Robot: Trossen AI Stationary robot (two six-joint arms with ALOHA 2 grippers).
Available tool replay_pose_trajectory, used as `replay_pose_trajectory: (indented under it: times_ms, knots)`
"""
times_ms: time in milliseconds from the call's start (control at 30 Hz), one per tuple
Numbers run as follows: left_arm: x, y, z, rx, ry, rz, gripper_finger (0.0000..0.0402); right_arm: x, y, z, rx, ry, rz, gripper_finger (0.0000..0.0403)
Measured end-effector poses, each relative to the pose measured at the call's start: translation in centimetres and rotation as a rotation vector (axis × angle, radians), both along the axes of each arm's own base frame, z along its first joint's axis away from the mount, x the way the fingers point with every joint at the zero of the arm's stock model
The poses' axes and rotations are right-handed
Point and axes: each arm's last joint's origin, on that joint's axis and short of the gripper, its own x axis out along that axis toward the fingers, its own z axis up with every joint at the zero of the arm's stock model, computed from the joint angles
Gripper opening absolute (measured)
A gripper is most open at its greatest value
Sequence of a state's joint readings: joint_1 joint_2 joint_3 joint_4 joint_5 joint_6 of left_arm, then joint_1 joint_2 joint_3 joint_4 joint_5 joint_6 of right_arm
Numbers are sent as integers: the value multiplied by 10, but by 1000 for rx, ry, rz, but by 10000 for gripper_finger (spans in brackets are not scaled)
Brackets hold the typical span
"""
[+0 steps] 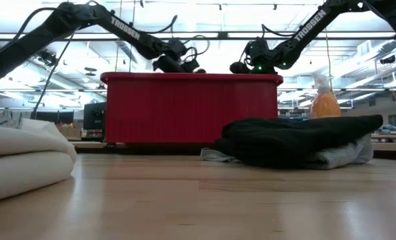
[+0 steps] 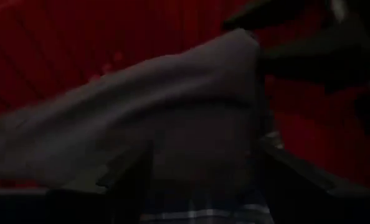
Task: Fold laundry
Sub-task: Remove the gray pants from the red organizer bin
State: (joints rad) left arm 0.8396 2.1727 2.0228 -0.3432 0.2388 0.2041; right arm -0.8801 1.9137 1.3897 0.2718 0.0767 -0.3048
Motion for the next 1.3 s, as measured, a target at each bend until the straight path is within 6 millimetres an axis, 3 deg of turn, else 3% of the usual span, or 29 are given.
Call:
replay_pose_trajectory:
  times_ms: [233,467,600,867,1067,1300]
  knots:
    - [28,-27,-4,242,222,-60,276,2,2,-1,15,0,5,189]
    - [42,-40,-4,349,302,-16,325,3,3,-2,57,-43,7,189]
    - [46,-34,-20,341,333,-16,349,4,4,-2,64,-49,42,190]
    - [52,-22,-44,348,340,39,352,6,5,-1,74,-64,110,190]
    - [39,-4,-60,245,331,159,350,7,7,-1,85,-75,171,190]
    - [25,13,-62,235,330,219,314,8,8,-1,90,-79,197,190]
